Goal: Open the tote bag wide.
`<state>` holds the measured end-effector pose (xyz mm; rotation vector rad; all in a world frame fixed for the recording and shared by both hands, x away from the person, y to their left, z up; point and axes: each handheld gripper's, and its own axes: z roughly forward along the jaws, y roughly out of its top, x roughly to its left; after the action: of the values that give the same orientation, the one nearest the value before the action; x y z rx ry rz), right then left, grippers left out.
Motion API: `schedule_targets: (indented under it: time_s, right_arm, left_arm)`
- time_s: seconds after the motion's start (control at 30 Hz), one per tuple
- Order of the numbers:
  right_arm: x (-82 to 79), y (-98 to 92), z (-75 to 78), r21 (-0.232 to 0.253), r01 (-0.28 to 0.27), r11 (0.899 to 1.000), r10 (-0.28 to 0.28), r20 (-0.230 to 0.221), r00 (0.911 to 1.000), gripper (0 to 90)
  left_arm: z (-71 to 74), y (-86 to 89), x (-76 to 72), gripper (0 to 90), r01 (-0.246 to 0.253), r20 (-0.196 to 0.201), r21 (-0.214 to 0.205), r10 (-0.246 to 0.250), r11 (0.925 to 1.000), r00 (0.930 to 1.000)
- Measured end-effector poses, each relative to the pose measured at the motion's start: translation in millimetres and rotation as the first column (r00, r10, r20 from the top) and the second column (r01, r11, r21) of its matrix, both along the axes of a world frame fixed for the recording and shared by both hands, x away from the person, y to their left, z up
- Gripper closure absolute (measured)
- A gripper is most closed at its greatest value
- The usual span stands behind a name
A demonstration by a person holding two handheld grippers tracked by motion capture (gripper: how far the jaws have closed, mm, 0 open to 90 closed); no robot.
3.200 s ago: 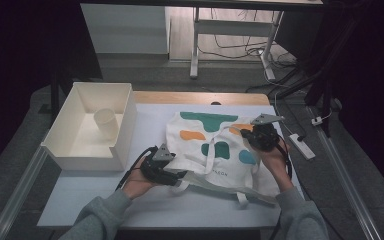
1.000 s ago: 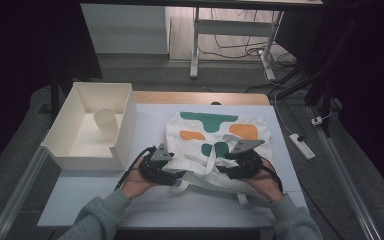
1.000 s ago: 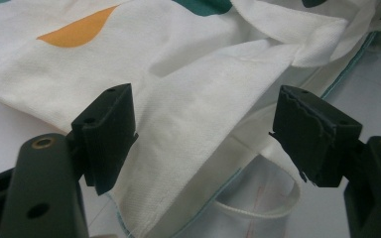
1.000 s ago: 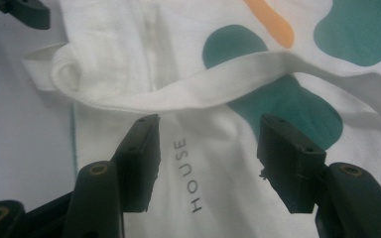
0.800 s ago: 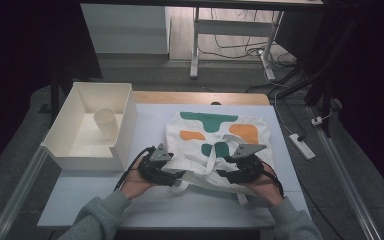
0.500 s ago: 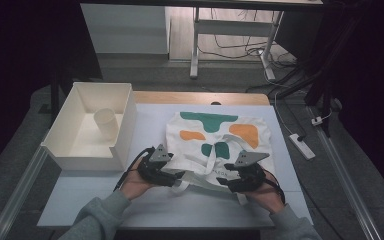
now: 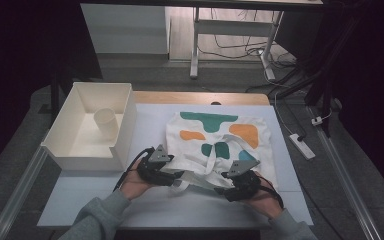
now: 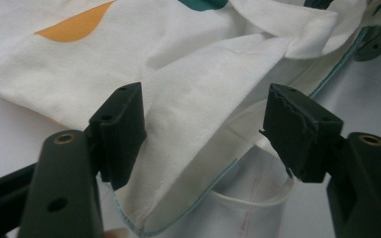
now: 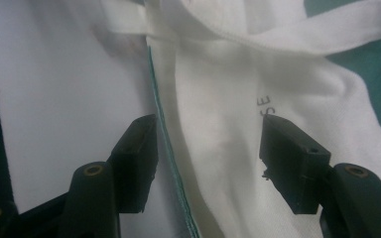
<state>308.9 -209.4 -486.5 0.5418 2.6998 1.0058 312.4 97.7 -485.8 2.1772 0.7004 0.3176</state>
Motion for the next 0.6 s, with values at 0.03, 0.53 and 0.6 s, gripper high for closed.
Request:
schedule_targets:
  time_s: [0.03,0.53,0.6]
  right_arm:
    - [-0.2,0.7,-1.0,-0.017,0.002,1.0,-0.002,0.004,1.0,40.1]
    - [2.9,-6.3,3.2,-0.038,0.032,0.999,-0.03,0.054,0.9981,51.3]
    - [1.7,-5.8,4.5,-0.043,0.048,0.998,-0.044,0.089,0.9951,51.7]
  left_arm:
    - [-0.3,-0.1,0.0,33.9,0.001,0.001,0.0,-0.001,1.0,1.0]
    - [-1.2,1.0,0.7,52.1,0.012,0.012,0.007,-0.012,0.9999,0.9999]
    - [-1.3,0.9,1.0,57.2,0.021,0.009,0.007,-0.022,0.9997,0.9997]
